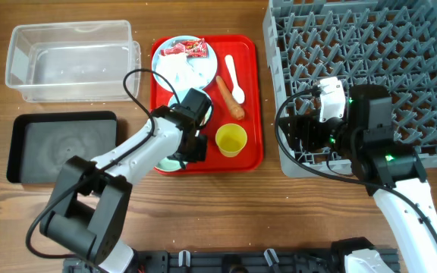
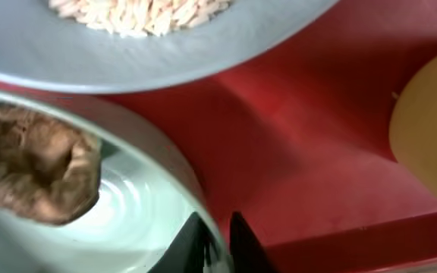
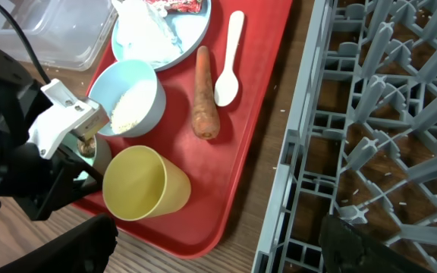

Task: Sort waste into correct bins and load items into the dishwasher rack
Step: 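Carry the teal bowl over the black tray and tip out the brown food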

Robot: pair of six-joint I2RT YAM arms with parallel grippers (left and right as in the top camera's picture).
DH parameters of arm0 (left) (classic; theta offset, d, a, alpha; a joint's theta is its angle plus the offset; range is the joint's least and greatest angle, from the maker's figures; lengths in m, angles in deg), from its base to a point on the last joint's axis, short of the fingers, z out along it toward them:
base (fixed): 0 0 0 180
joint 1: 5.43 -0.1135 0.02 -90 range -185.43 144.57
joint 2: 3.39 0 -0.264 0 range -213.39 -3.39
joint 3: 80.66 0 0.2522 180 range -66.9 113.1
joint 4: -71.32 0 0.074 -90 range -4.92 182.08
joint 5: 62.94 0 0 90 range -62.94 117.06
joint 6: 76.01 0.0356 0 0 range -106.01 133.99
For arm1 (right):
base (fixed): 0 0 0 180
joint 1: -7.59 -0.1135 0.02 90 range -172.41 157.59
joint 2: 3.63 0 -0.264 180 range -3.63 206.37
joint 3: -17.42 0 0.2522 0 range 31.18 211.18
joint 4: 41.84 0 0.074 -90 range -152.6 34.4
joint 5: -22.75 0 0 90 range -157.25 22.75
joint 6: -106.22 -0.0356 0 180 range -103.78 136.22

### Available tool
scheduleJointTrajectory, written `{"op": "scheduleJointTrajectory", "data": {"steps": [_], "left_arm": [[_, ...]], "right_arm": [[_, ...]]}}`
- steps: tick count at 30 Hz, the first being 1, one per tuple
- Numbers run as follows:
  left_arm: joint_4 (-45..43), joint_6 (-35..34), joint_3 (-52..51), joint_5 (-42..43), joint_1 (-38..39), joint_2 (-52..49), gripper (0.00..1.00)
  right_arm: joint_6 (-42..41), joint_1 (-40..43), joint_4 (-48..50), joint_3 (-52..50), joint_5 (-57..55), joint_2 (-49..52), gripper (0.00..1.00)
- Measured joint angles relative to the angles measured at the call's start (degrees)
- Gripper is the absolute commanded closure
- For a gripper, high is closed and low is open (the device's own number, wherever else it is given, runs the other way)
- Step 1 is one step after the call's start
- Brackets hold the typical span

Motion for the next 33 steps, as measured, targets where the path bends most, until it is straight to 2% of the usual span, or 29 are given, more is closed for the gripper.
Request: {"op": "scheduleJointTrajectory", "data": {"steps": [3, 9, 11, 13, 16, 20, 23, 26, 29, 33], "left_arm": [[1.7, -0.4, 0.8, -0.8, 0.0, 0.2, 0.96], [16.3, -2.8, 10.4, -0.5, -0.2, 0.8, 0.96], [21.0, -3.2, 16.5, 1.2, -1.6, 3.5, 0.96], [23.8, -3.5, 18.4, 3.1, -5.3, 7.3, 0.96], [27.6, -2.6, 18.6, 6.6, -17.0, 11.8, 0.96], [28.4, 6.7, 18.5, 17.7, -39.4, 12.9, 0.96], [28.4, 17.4, 16.8, 32.3, -59.5, 11.4, 0.96], [28.7, 26.4, 14.3, 46.9, -73.0, 6.3, 0.96], [29.0, 32.9, 13.6, 57.3, -79.2, -0.6, 0.96], [28.6, 37.1, 13.1, 69.4, -81.3, -9.6, 0.96]], "right_arm": [[0.0, 0.0, 0.0, 0.0, 0.0, 0.0, 0.11], [0.0, 0.0, 0.0, 0.0, 0.0, 0.0, 0.11], [0.0, 0.0, 0.0, 0.0, 0.0, 0.0, 0.11], [0.0, 0.0, 0.0, 0.0, -0.1, 0.0, 0.12], [0.0, 0.0, 0.0, 0.0, -0.1, 0.0, 0.11], [0.0, 0.0, 0.0, 0.0, -0.3, 0.0, 0.12], [0.0, 0.0, 0.0, 0.0, -0.3, 0.0, 0.11], [0.0, 0.0, 0.0, 0.0, -0.3, 0.0, 0.11], [0.0, 0.0, 0.0, 0.0, -0.3, 0.0, 0.11], [0.0, 0.0, 0.0, 0.0, -0.3, 0.0, 0.11]]}}
